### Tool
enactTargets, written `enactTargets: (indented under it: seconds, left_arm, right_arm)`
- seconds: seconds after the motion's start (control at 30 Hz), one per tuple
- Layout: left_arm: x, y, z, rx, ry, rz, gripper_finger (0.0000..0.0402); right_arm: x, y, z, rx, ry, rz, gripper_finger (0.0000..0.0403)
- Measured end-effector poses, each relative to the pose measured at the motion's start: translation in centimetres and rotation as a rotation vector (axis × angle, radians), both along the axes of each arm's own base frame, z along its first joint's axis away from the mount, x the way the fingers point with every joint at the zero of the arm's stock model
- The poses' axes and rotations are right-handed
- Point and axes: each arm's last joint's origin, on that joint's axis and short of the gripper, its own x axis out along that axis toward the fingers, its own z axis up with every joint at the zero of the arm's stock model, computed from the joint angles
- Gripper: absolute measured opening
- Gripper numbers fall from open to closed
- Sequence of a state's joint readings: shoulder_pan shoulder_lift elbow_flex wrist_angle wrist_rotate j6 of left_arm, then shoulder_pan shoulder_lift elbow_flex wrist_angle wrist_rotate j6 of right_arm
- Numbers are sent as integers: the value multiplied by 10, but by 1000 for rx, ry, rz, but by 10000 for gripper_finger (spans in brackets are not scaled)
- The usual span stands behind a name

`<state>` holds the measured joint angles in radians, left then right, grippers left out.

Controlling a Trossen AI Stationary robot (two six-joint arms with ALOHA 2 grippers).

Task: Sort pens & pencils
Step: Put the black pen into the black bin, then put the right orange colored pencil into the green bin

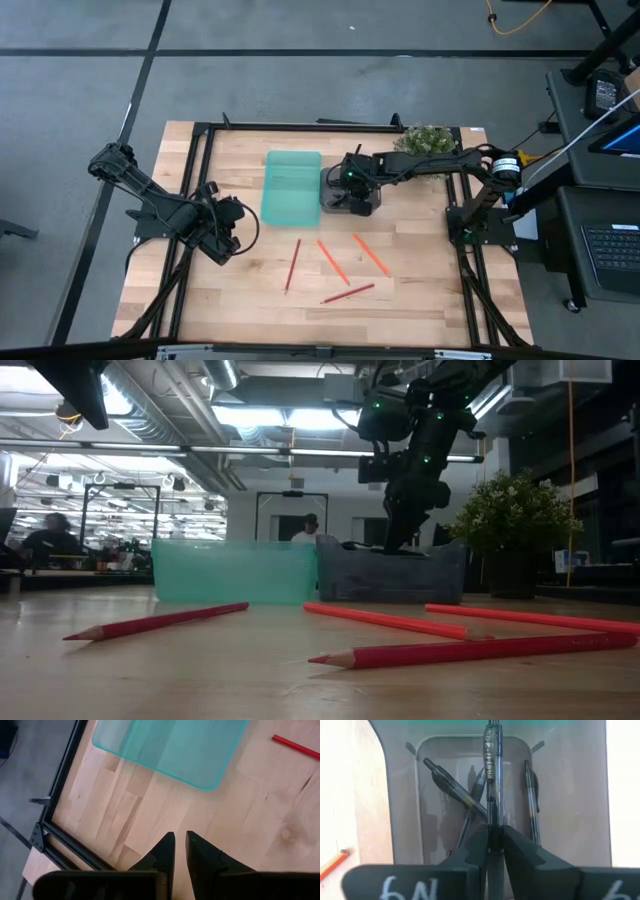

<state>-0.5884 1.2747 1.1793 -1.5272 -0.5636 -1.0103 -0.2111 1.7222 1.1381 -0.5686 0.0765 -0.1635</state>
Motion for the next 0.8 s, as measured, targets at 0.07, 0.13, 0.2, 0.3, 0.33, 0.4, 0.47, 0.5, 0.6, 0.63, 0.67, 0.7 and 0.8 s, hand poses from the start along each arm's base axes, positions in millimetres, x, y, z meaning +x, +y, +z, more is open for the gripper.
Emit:
enactTargets:
  seconds: [0.07,0.13,0.2,0.3,0.33,0.4,0.47,0.5,0.6,0.63,0.67,0.7,0.8]
  left_arm:
    - [0,0,0,0,0,0,41]
    - [0,0,0,0,0,0,41]
    - [0,0,0,0,0,0,41]
    - [0,0,0,0,0,0,41]
    - [0,0,0,0,0,0,41]
    - [0,0,0,0,0,0,41]
    - [0,0,0,0,0,0,41]
    - [0,0,0,0,0,0,41]
    - [0,0,0,0,0,0,41]
    - [0,0,0,0,0,0,41]
    - [0,0,0,0,0,0,41]
    - [0,0,0,0,0,0,41]
    - [0,0,0,0,0,0,41]
  right_arm:
    - [0,0,0,0,-1,1,62]
    - [0,0,0,0,-2,1,62]
    - [0,0,0,12,-4,7,63]
    - [0,1,0,37,-10,17,63]
    - [0,1,0,38,-10,17,63]
    - [1,1,0,39,-11,17,63]
    - [1,1,0,40,-13,18,63]
    - [1,1,0,40,-13,18,63]
    - [2,3,2,46,-12,10,64]
    - [3,5,5,50,-13,5,64]
    - [5,7,9,52,-17,10,64]
    - [7,11,14,54,-18,16,64]
    - [15,29,33,70,-23,43,64]
